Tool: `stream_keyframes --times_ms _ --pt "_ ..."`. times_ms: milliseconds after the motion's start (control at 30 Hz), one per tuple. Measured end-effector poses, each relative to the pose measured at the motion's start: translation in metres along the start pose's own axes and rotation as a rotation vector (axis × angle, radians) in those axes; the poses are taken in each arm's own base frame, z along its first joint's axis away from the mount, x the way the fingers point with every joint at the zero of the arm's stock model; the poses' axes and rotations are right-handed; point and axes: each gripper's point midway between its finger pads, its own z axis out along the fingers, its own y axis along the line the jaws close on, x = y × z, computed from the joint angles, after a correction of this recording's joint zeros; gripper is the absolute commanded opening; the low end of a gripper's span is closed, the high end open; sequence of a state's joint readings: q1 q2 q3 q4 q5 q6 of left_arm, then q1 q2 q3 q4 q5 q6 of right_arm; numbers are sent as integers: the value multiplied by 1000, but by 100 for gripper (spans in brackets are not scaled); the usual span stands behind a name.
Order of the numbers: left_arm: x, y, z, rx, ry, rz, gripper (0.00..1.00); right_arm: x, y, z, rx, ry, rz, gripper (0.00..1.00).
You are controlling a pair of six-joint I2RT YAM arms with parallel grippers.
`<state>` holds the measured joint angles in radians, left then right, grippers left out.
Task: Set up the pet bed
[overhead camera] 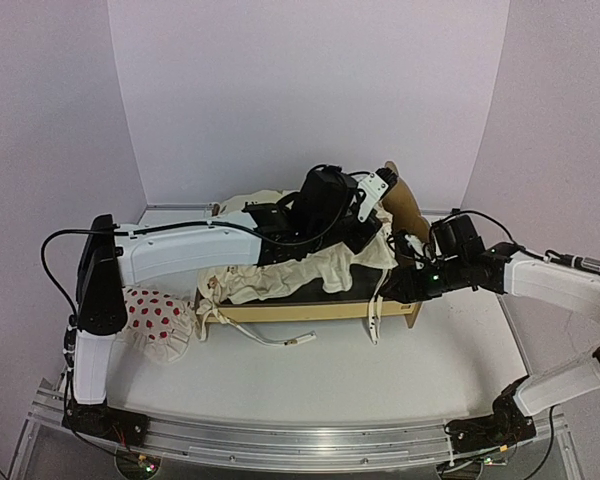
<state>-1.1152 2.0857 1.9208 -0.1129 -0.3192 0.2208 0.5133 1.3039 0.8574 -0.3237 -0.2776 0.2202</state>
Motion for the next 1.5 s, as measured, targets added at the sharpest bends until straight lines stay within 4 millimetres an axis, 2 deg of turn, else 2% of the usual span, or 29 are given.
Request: stream_keyframes --times_ms 200,500,567,700,767,967,1100,1267,1400,1500 --pt "0 2 0 -3 -1 -1 0 -3 6 9 -51 -1 -13 41" --pt "-3 6 -2 -8 -7 -4 0 -18 27 10 -161 -54 -52 40" --pt "-3 6 -2 -9 -7 -4 0 -19 29 12 -174 -58 -57 37" --pt "-4 8 -2 -12 -9 -6 0 -19 30 18 -192 -55 -63 21" --pt "-4 9 -2 -14 -10 -7 0 -18 31 21 -195 -51 -62 18" --pt "-3 13 -1 -26 -8 -9 0 -8 27 20 -173 -37 -57 17" --pt "-2 17 -2 -33 -6 -10 0 -1 27 11 -167 -37 -54 9" --pt "-4 23 -4 -41 -14 -16 0 0 37 6 -218 -27 -28 0" --pt "-3 24 -4 -43 -15 -17 0 5 41 2 -239 7 4 0" --pt "0 24 -3 -40 -12 -16 0 4 42 -9 -209 31 15 0"
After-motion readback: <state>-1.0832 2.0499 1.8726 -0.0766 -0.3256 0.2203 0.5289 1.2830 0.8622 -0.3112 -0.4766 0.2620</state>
